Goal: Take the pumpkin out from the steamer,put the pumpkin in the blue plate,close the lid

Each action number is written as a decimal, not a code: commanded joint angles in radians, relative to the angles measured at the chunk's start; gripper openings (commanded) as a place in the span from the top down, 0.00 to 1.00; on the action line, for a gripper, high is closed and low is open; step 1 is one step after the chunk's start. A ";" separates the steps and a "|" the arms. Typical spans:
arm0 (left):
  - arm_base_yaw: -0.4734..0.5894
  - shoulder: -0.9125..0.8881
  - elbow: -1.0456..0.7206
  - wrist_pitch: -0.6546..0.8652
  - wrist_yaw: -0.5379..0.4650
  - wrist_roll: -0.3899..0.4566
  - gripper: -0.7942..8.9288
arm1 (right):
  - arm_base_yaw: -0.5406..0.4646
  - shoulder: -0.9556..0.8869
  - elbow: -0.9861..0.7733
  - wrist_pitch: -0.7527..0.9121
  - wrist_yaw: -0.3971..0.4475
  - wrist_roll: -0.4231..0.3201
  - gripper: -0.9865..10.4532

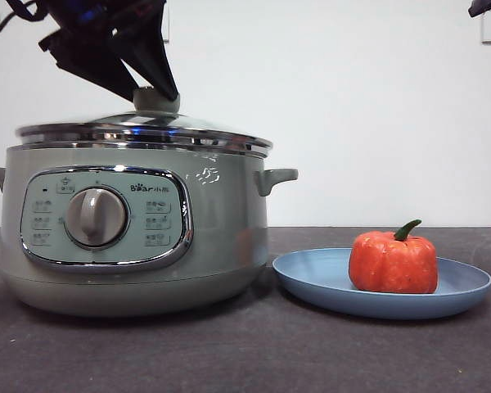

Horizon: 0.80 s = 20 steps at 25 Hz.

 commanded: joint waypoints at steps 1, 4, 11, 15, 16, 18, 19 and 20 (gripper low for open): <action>-0.004 0.008 0.010 0.013 0.001 0.002 0.93 | 0.002 0.000 -0.005 0.003 0.005 0.006 0.39; -0.004 0.014 0.010 -0.010 -0.006 0.006 0.93 | 0.002 0.000 -0.005 -0.005 0.005 0.006 0.39; -0.003 0.014 0.010 -0.065 -0.113 0.006 0.93 | 0.002 0.000 -0.005 -0.016 0.005 0.006 0.39; -0.002 0.014 0.010 -0.064 -0.117 0.006 0.93 | 0.002 0.000 -0.005 -0.016 0.005 0.006 0.39; -0.002 0.014 0.010 -0.065 -0.117 0.006 0.93 | 0.002 0.000 -0.005 -0.016 0.005 0.006 0.39; -0.002 0.014 0.010 -0.061 -0.114 0.006 0.93 | 0.002 0.000 -0.005 -0.016 0.005 0.006 0.39; -0.002 0.014 0.010 -0.056 -0.108 0.006 0.93 | 0.002 0.000 -0.005 -0.016 0.005 0.006 0.39; -0.002 0.014 0.010 -0.049 -0.102 0.006 0.93 | 0.002 0.000 -0.005 -0.016 0.005 0.006 0.39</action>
